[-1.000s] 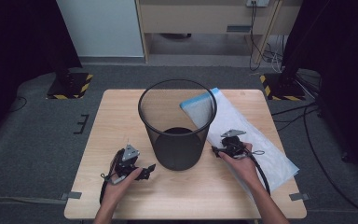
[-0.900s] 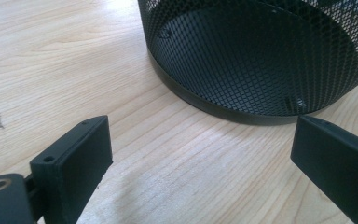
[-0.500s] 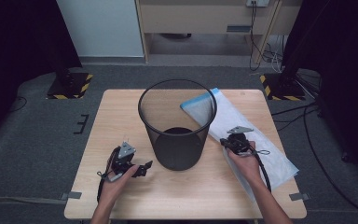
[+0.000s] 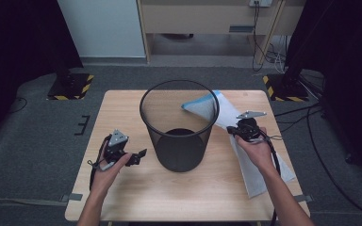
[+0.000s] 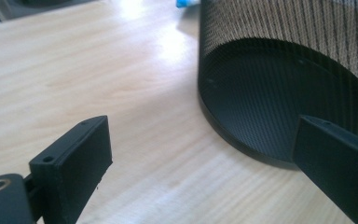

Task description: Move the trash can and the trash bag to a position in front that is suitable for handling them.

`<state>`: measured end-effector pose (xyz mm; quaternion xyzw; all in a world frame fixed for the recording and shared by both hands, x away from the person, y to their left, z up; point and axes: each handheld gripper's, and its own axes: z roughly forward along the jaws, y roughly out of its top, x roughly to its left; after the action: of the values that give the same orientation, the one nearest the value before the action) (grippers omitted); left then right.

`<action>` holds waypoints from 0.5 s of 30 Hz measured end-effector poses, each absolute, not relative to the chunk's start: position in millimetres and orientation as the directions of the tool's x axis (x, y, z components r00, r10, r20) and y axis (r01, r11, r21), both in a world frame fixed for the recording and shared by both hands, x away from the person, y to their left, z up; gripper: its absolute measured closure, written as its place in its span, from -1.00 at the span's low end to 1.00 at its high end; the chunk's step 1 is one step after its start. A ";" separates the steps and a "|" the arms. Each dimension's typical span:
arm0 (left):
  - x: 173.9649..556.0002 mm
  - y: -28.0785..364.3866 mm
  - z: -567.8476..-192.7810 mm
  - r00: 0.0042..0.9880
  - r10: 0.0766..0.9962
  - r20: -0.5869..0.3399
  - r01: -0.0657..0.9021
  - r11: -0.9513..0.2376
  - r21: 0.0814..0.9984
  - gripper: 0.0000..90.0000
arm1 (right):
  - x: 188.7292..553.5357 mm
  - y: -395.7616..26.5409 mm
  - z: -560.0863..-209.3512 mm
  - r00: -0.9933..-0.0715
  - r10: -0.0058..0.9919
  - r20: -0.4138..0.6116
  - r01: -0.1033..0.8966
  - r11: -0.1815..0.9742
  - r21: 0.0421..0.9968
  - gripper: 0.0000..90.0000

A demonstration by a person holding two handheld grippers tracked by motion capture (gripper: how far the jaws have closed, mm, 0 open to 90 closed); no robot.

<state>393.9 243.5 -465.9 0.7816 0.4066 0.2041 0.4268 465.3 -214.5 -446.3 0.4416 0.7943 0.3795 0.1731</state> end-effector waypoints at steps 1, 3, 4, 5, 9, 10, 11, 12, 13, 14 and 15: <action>393.9 243.5 -465.9 0.586 0.810 -0.028 0.461 -0.305 0.833 -0.91 | 465.9 -214.4 -444.0 -0.554 0.830 0.063 0.569 0.321 0.757 1.00; 397.1 247.2 -461.7 0.581 0.814 -0.029 0.461 -0.299 0.836 -0.91 | 466.2 -214.3 -441.8 -0.559 0.827 0.064 0.567 0.325 0.757 1.00; 398.5 249.0 -460.1 0.579 0.815 -0.028 0.459 -0.297 0.837 -0.91 | 466.5 -214.1 -439.8 -0.560 0.826 0.063 0.566 0.326 0.757 1.00; 399.7 249.8 -458.9 0.574 0.818 -0.038 0.460 -0.284 0.841 -0.91 | 466.8 -214.0 -437.7 -0.559 0.827 0.067 0.567 0.322 0.759 1.00; 406.1 256.3 -455.5 0.572 0.818 -0.051 0.461 -0.270 0.845 -0.91 | 472.0 -214.4 -429.3 -0.562 0.823 0.082 0.572 0.315 0.757 1.00; 407.5 258.3 -454.7 0.573 0.818 -0.045 0.462 -0.277 0.842 -0.91 | 473.2 -214.7 -427.8 -0.564 0.821 0.085 0.571 0.314 0.759 1.00; 408.6 259.2 -454.2 0.567 0.822 -0.051 0.463 -0.267 0.845 -0.91 | 473.2 -214.7 -427.8 -0.564 0.821 0.085 0.571 0.314 0.759 1.00; 409.5 260.1 -453.3 0.566 0.823 -0.052 0.462 -0.265 0.846 -0.91 | 474.0 -215.1 -426.4 -0.563 0.821 0.094 0.574 0.307 0.760 1.00; 410.0 260.8 -451.7 0.567 0.822 -0.053 0.464 -0.266 0.845 -0.91 | 474.5 -215.3 -424.9 -0.561 0.821 0.105 0.581 0.300 0.757 1.00; 410.7 261.5 -449.9 0.568 0.821 -0.053 0.465 -0.268 0.843 -0.91 | 475.7 -215.5 -422.6 -0.565 0.820 0.097 0.573 0.304 0.761 1.00; 411.7 262.2 -448.0 0.566 0.822 -0.055 0.464 -0.263 0.846 -0.91 | 475.7 -215.5 -422.6 -0.565 0.820 0.097 0.573 0.304 0.761 1.00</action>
<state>411.7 262.2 -448.0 0.7681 0.4188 0.2035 0.4395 475.7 -215.5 -422.6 0.4394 0.7922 0.3934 0.1570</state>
